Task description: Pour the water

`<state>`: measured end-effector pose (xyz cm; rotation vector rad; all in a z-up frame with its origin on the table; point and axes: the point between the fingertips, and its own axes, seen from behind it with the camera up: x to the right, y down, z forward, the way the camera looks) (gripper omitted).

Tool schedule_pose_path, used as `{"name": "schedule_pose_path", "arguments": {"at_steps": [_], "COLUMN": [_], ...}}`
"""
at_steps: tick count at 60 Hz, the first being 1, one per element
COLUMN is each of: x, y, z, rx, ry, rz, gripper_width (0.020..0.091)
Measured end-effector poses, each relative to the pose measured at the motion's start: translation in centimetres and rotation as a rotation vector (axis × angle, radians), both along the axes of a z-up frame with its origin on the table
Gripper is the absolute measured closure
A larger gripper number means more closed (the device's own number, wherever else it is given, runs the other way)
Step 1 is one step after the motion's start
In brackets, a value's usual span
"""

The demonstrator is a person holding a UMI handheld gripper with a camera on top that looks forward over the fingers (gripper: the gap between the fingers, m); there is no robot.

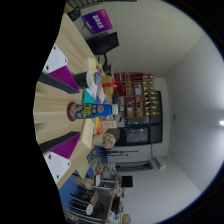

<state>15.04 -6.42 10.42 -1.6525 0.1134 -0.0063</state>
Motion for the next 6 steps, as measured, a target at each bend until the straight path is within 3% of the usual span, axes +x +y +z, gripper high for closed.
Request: {"name": "schedule_pose_path", "arguments": {"at_steps": [6], "x": [-1.0], "y": [-3.9], "z": [1.0], "rx": [0.021], "ry": [-0.006], "rz": [0.004], "gripper_width": [0.0262]}}
